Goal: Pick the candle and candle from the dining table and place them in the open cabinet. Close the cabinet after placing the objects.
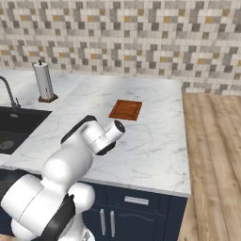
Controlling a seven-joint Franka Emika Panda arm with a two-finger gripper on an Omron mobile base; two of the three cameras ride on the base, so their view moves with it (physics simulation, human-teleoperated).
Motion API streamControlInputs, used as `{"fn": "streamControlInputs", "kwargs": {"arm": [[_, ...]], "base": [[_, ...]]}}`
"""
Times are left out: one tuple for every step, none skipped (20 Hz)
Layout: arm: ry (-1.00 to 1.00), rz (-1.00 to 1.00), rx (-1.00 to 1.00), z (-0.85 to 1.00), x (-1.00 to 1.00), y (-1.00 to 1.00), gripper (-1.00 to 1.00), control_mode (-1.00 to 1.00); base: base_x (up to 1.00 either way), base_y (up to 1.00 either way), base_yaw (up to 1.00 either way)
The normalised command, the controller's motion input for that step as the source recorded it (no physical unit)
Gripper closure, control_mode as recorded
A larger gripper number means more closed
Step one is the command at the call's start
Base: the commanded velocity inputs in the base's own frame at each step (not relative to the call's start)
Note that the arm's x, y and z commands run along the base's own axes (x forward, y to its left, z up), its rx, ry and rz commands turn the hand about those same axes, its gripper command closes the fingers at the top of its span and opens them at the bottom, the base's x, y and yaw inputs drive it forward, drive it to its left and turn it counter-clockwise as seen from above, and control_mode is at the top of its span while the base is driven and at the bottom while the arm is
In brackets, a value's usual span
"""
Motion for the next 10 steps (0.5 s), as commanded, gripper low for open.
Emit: {"fn": "streamControlInputs", "kwargs": {"arm": [[0.0,0.0,0.02,-0.18,0.3,0.0,-1.0,-1.0],[0.0,0.0,0.02,-0.2,0.26,0.04,-1.0,-1.0],[0.0,0.0,0.02,-0.24,0.2,0.08,-1.0,-1.0],[0.0,0.0,0.01,-0.26,0.16,0.11,-1.0,-1.0],[0.0,0.0,0.01,-0.24,0.15,0.11,-1.0,-1.0],[0.0,0.0,0.01,-0.19,0.13,0.09,-1.0,-1.0],[0.0,0.0,0.01,-0.16,0.14,0.09,-1.0,-1.0],[0.0,0.0,0.01,-0.17,0.13,0.11,-1.0,-1.0],[0.0,0.0,0.01,-0.12,0.11,0.11,-1.0,-1.0],[0.0,0.0,0.02,-0.08,0.11,0.09,-1.0,-1.0]], "base": [[0.0,0.0,0.0],[0.0,0.0,0.0],[0.0,0.0,0.0],[0.0,0.0,0.0],[0.0,0.0,0.0],[0.0,0.0,0.0],[0.0,0.0,0.0],[0.0,0.0,0.0],[0.0,0.0,0.0],[0.0,0.0,0.0]]}}
